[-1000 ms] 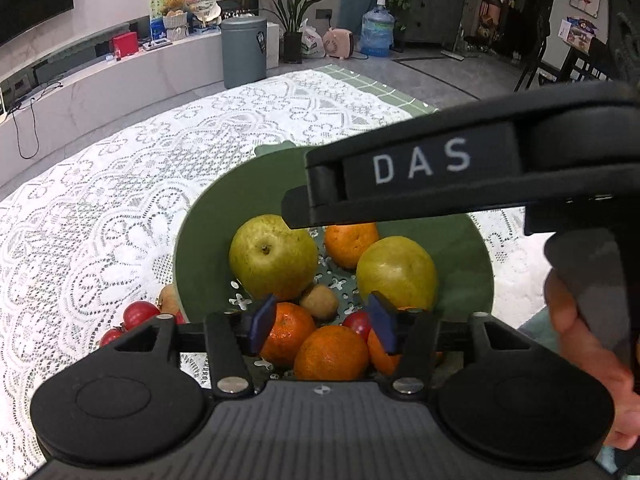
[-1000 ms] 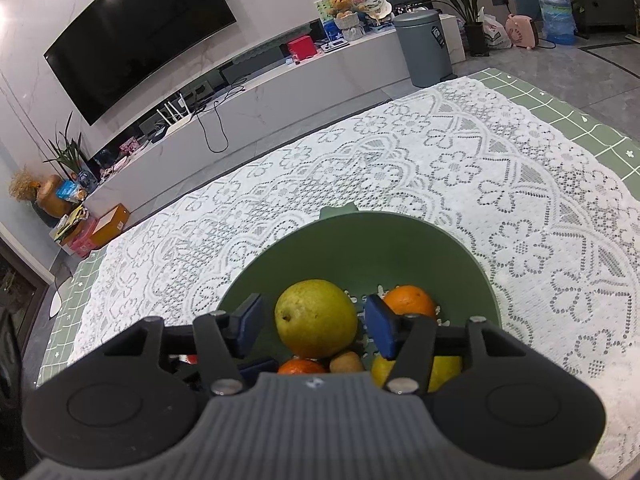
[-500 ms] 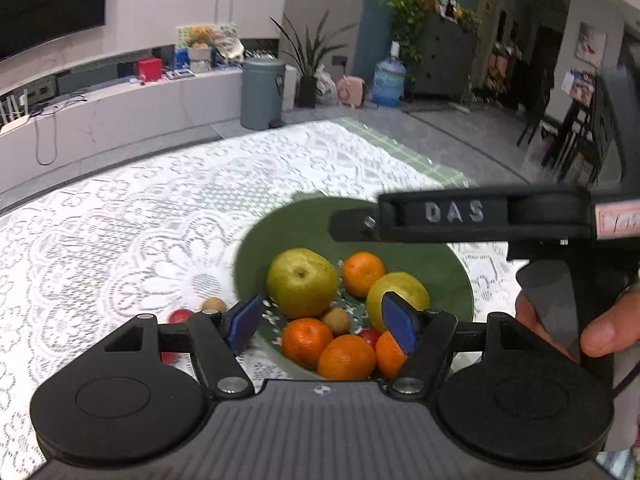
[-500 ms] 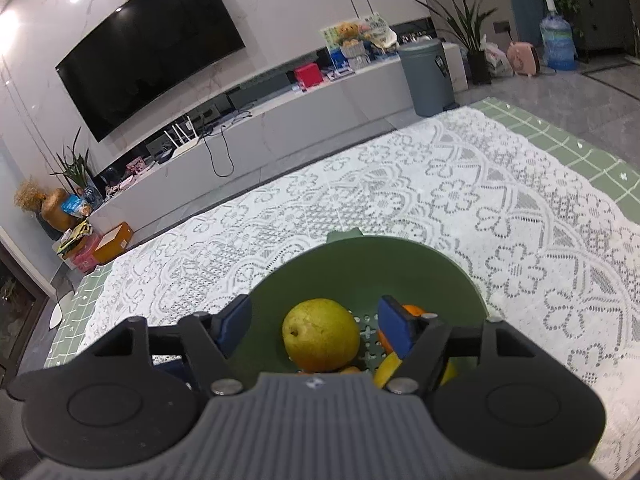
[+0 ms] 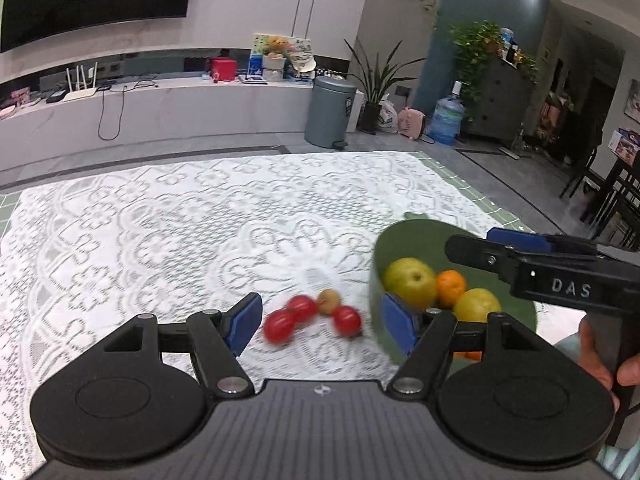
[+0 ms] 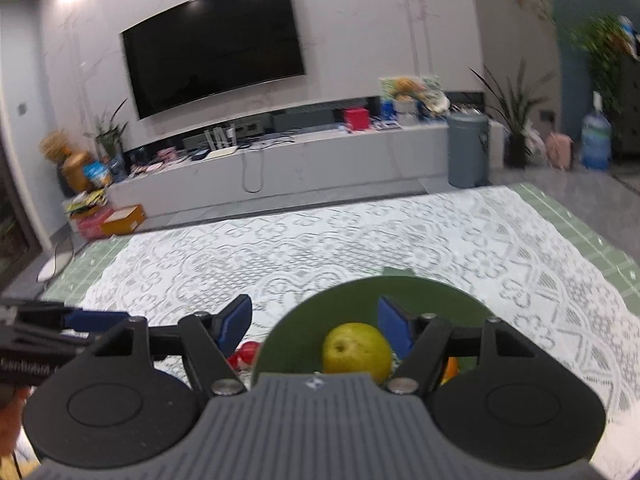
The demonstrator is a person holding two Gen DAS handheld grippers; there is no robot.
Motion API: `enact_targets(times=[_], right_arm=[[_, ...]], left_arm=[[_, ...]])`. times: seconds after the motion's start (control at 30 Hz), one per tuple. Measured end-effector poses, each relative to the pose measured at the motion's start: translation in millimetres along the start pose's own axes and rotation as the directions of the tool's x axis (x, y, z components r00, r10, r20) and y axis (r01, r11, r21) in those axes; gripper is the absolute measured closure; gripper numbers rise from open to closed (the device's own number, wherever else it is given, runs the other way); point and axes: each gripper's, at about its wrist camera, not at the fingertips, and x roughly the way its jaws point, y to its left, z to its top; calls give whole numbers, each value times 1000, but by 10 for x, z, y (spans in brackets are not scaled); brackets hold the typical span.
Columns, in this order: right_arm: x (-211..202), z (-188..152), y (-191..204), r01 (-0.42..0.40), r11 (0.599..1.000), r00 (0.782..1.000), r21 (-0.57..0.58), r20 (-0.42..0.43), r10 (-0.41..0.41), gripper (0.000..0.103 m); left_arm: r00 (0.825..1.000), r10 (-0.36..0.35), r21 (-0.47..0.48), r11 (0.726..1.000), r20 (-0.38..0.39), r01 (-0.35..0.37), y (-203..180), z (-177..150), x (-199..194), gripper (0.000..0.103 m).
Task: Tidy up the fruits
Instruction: 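Withdraw both tools toward the red plums beside the colander, then close the right tool on a red plum while the left tool grasps another plum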
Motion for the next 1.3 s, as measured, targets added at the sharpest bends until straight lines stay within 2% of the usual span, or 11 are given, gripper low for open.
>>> enact_targets(times=[0.2,0.3,0.5,0.57,0.67,0.87,0.97,1.03,1.13,1.27,1.3], right_arm=[[61,-60,318,-7,987,1000,-161,2,7,38],[103,-110,461,-7,969,1000,-248,-6,6,46],[182,-192,672,-15,927,999,-374,-36,2,56],[235,-211,713,-15,918,998,-396,-58,-8,59],[323,-211,740,-33,911,996,-412,-94,-7,68],[460,-121,754,-114,899,982,-423,-184,38,69],[582,-61,831,-146,860,970,-489,-241,27,69],[658,-11,905,-165,809,964,-564,-267,10,69],[812,65,984,-242,736,933,-632,-361,-4,69],[1040,149,1041,-350,684,856,-640,-515,-43,70],[1080,161,1054,-362,672,843,-646,-534,-59,70]], left_arm=[[1000,-9,33,999,-6,9,148,-110,3,25],[1000,-13,58,998,-8,13,198,-179,30,27],[999,-27,119,992,-19,29,234,-283,152,29],[999,-30,138,990,-28,34,246,-299,228,30],[999,-30,171,985,-41,36,243,-326,363,36],[997,-51,160,985,-57,59,341,-324,567,39],[996,-74,166,983,-54,82,355,-290,626,39],[996,-70,183,980,-62,80,339,-296,686,39],[994,-66,191,978,-85,81,348,-319,769,42],[991,-92,172,979,-94,107,379,-324,812,44],[991,-97,167,980,-93,111,385,-316,818,45]])
